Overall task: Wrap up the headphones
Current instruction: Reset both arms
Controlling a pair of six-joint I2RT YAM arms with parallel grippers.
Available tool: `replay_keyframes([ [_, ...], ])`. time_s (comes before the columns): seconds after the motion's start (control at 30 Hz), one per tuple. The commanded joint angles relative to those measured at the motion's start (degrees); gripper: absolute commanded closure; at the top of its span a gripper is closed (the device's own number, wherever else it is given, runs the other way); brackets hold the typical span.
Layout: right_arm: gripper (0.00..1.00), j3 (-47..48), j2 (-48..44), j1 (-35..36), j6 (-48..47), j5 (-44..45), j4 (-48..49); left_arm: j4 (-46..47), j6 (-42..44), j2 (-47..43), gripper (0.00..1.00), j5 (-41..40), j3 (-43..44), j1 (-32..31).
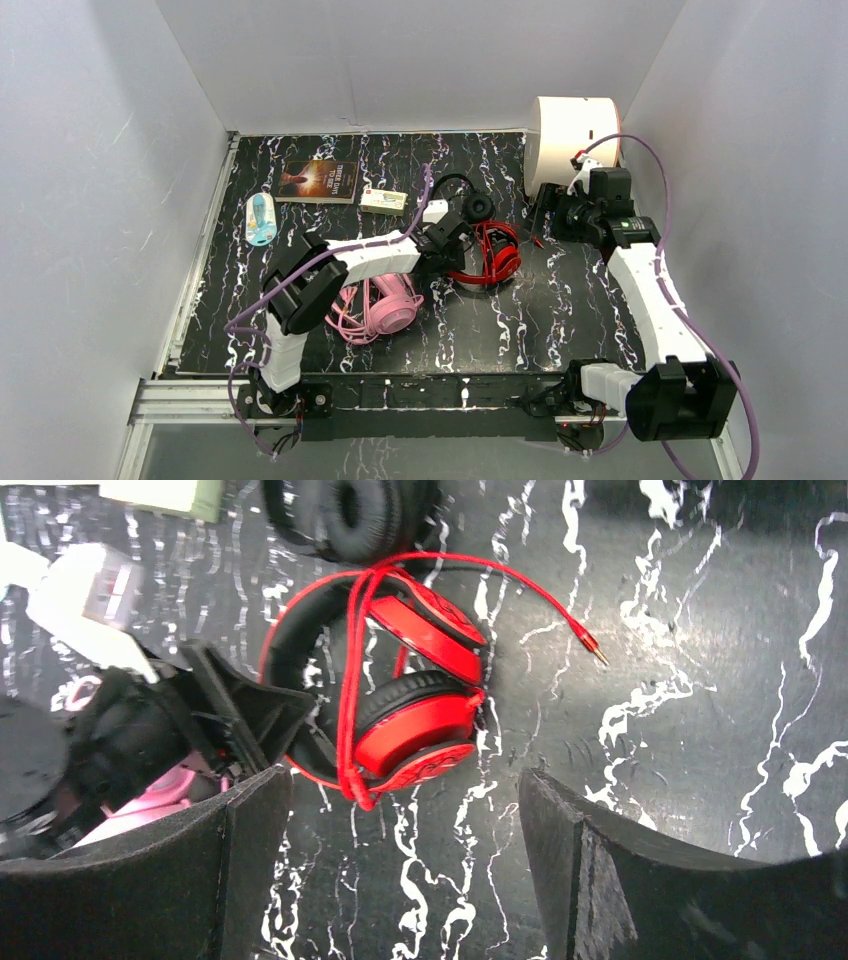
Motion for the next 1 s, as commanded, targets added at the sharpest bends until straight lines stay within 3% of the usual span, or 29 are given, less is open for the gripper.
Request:
replay_keyframes([
  [0.0,0.08,5.71,-5.99,-0.06,-2.07,-4.47,-3.13,-6.94,2.84,-7.99,0.33,-1.16,-1.66,0.22],
  [0.1,0.08,7.94,-6.85,-0.01,-2.23,-3.39,-5.57,-8.84,4.23,-13.43,0.28,-0.78,-1.55,0.34],
  [0.17,0.08,10.21,-7.72,-0.04,-3.09,-5.40,-6.49,-9.39,5.29,-17.23,0.11,1.27,-0.33,0.59],
  [0.23,0.07,13.24,-8.73,-0.02,-4.45,-7.68,-7.98,-9.88,7.34,-20.89,0.02,4.47,2.46,0.98],
  [0.4,0.01,24.27,-11.38,1.34,-6.17,-5.62,-12.99,-18.36,12.05,-27.44,0.02,10.13,17.34,1.54],
  [0.6,0.01,33.40,-17.45,3.11,-6.44,-4.64,-12.97,-21.80,16.85,-40.72,0.02,16.21,26.17,1.58],
  [0.8,0.01,42.10,-18.43,3.93,-7.81,0.80,-14.87,-24.40,17.25,-54.42,0.02,10.72,26.31,1.52],
  [0.97,0.01,44.92,-18.52,3.91,-8.40,3.47,-14.75,-26.60,18.32,-59.96,0.02,6.70,25.50,1.54],
])
